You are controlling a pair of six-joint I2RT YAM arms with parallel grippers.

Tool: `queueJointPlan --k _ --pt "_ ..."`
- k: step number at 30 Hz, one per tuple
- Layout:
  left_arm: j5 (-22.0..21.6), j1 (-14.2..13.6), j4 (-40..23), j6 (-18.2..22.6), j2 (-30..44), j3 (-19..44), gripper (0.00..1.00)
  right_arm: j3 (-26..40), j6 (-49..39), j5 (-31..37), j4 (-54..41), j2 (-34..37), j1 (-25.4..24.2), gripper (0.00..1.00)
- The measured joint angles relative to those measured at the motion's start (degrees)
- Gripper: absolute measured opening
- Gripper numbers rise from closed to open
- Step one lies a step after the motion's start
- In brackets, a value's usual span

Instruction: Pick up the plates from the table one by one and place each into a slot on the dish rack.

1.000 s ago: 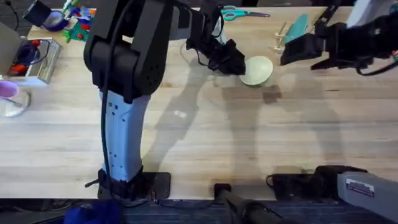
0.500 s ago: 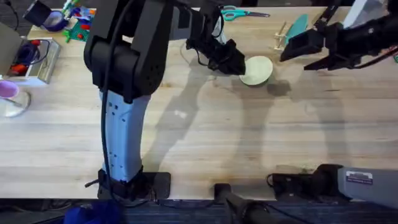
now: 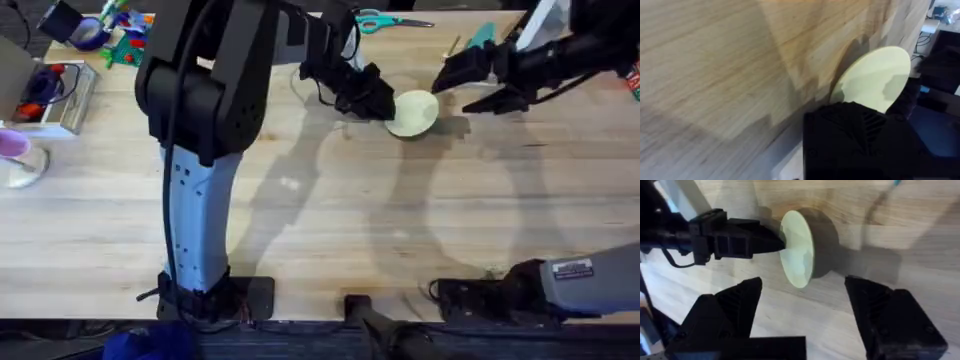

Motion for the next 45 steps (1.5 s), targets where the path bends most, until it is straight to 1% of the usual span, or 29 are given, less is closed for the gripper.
queueJointPlan --k 5,9,14,18,26,30,36,37,38,39,45 --pt "0.0 0.0 0.02 -0.01 0.0 0.0 0.042 0.0 0.81 -0.78 0.55 4.62 0.0 0.988" --pt "-0.01 0.0 0.02 -0.01 0.0 0.0 0.042 0.0 2.2 -1.0 2.98 7.04 0.01 0.988" --pt "-0.02 0.0 0.02 -0.02 0.0 0.0 0.042 0.0 3.57 -1.17 7.03 7.49 0.66 0.992" --pt "0.0 0.0 0.02 -0.02 0.0 0.0 0.042 0.0 5.02 -1.37 8.73 7.51 2.14 0.992" --pt "-0.02 0.0 0.02 -0.02 0.0 0.0 0.042 0.02 5.82 -1.49 9.18 9.27 4.92 0.992" --pt "0.0 0.0 0.02 -0.02 0.0 0.0 0.042 0.02 6.21 -1.61 9.16 10.64 5.05 0.992" --pt "-0.02 0.0 0.02 -0.02 0.0 0.0 0.042 0.02 6.41 -1.66 8.94 10.72 5.05 0.991" --pt "-0.02 0.0 0.02 -0.01 0.0 0.0 0.042 0.02 6.39 -1.69 8.94 10.72 5.05 0.987" --pt "-0.02 0.0 0.02 -0.02 0.0 0.0 0.042 0.02 6.55 -1.78 8.94 10.71 5.05 0.943" --pt "-0.02 0.0 0.02 -0.02 0.0 0.0 0.042 0.02 6.58 -1.78 8.94 10.72 5.05 0.925" --pt "-0.02 0.0 0.02 -0.02 0.0 0.0 0.042 0.02 6.6 -1.8 8.93 10.72 5.05 0.854"
